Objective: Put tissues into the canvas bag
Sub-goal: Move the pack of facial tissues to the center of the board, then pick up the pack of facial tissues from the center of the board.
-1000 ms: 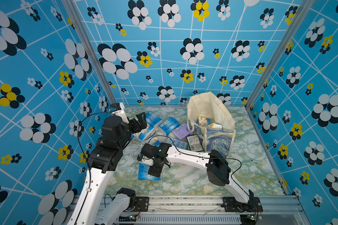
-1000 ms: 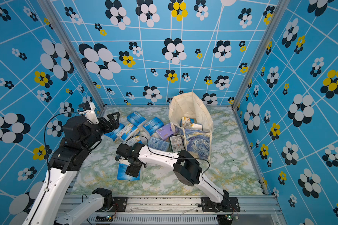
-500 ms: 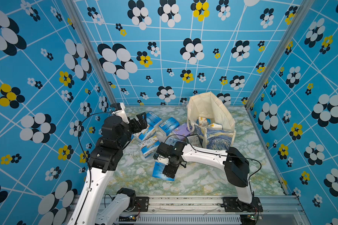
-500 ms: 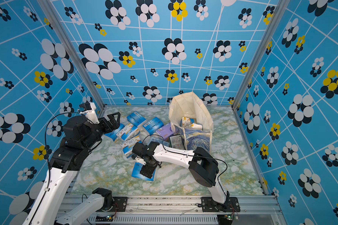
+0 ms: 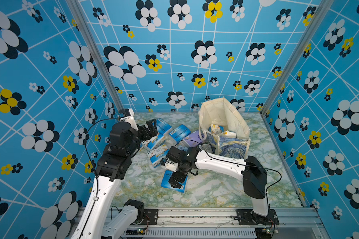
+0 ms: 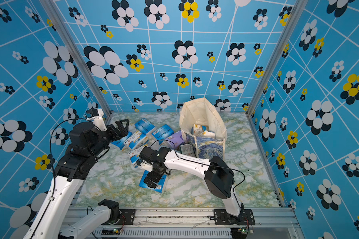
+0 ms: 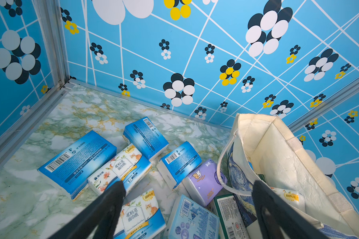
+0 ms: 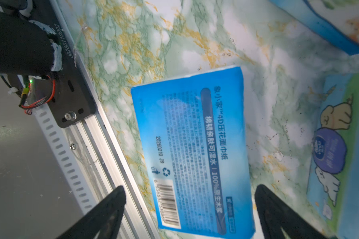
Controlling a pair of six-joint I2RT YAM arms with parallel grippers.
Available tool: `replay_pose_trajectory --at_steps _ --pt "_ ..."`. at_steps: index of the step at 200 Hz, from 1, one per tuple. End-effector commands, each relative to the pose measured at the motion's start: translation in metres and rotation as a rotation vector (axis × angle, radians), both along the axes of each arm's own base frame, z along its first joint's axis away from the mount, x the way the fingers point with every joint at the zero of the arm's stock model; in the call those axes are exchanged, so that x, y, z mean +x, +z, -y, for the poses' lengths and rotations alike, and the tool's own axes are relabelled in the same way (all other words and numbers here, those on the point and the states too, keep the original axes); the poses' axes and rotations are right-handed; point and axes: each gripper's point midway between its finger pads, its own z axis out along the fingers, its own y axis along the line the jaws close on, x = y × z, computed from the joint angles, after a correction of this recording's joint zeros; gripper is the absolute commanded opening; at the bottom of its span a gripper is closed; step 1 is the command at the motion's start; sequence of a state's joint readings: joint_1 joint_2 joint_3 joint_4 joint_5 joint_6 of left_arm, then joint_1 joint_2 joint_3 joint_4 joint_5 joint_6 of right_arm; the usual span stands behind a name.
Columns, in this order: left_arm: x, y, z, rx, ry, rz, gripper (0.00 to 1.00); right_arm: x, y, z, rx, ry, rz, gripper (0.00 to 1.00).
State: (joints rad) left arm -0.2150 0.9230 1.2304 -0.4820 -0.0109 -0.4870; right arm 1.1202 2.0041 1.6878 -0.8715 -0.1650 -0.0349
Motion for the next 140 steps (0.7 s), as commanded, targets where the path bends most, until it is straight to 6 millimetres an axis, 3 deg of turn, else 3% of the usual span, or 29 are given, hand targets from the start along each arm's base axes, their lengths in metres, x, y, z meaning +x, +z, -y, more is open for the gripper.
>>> replay_pose_trajectory --at_steps 1,39,140 --pt "-0.002 0.002 -0.004 -0.002 0.007 0.012 0.99 0.014 -0.014 -0.005 -0.033 -0.037 0.044 0.99" --pt "-0.001 0.001 -0.004 0.003 0.006 0.008 0.99 0.020 -0.026 -0.010 -0.046 -0.047 0.050 0.99" --pt "0.005 -0.002 -0.003 0.001 0.004 -0.003 0.99 -0.005 -0.051 -0.009 -0.084 0.017 -0.092 0.96"
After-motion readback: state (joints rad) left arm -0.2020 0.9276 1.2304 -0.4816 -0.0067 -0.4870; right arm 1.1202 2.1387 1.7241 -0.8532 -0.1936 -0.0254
